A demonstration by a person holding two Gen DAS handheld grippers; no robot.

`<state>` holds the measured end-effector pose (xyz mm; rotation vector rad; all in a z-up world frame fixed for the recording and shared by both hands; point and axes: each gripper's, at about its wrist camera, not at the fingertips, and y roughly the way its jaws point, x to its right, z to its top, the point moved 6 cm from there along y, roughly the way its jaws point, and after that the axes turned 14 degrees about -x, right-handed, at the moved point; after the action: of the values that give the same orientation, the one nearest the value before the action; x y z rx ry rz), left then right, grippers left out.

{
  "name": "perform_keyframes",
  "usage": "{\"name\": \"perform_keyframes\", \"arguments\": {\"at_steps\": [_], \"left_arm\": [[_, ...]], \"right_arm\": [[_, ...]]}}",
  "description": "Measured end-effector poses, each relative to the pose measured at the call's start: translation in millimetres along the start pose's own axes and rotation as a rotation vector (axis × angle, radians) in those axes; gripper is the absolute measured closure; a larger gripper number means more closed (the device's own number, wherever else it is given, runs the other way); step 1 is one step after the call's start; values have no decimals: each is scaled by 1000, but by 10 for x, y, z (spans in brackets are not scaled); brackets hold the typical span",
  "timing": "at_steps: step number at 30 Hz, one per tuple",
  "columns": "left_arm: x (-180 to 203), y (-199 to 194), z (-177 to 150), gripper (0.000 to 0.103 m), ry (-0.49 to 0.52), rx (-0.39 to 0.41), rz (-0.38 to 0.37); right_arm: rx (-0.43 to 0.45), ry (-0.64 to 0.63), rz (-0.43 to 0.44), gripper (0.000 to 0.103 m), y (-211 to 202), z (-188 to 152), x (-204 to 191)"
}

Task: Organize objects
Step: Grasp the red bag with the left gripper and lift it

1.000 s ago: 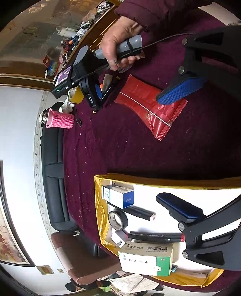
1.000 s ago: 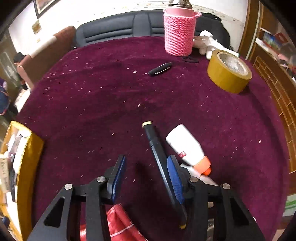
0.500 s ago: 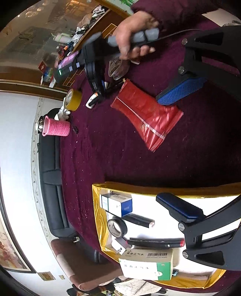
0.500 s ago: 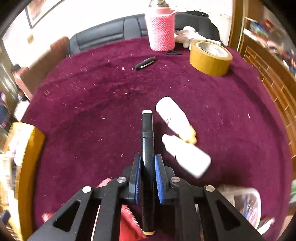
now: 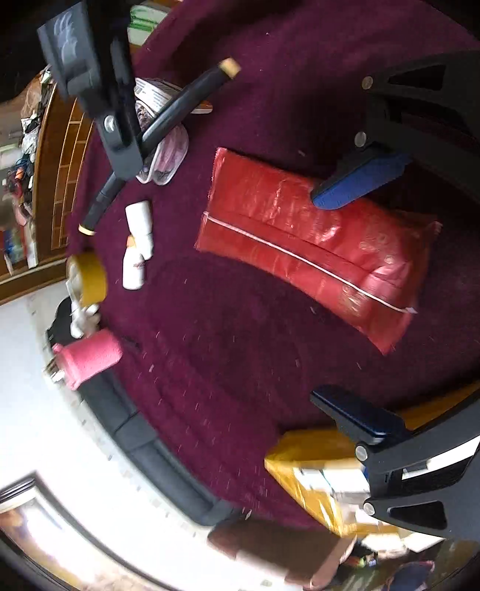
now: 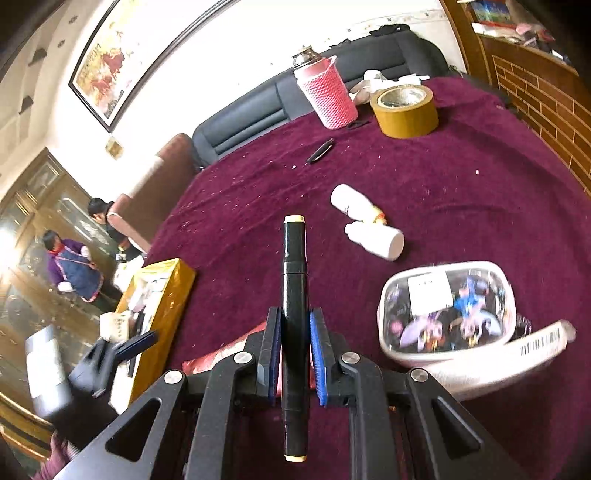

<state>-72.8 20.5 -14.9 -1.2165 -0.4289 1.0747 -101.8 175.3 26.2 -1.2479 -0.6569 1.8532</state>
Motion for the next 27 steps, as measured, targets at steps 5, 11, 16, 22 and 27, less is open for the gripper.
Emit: {"name": "perform_keyframes", "arguments": {"at_steps": [5, 11, 16, 22, 27], "left_arm": [[100, 47, 105, 6, 16, -21, -103], [338, 92, 38, 17, 99, -6, -89], [209, -35, 20, 60, 0, -10, -156], [90, -234, -196, 64, -116, 44, -229], [-192, -550, -403, 64, -233, 124, -283]], "right_arm": [[-1, 17, 63, 87, -26, -103, 0], [11, 22, 92, 87, -49, -153, -35], [7, 30, 108, 87, -54, -214, -67], [7, 15, 122, 87, -73, -261, -164], [5, -35, 142, 86, -82, -298, -422]]}}
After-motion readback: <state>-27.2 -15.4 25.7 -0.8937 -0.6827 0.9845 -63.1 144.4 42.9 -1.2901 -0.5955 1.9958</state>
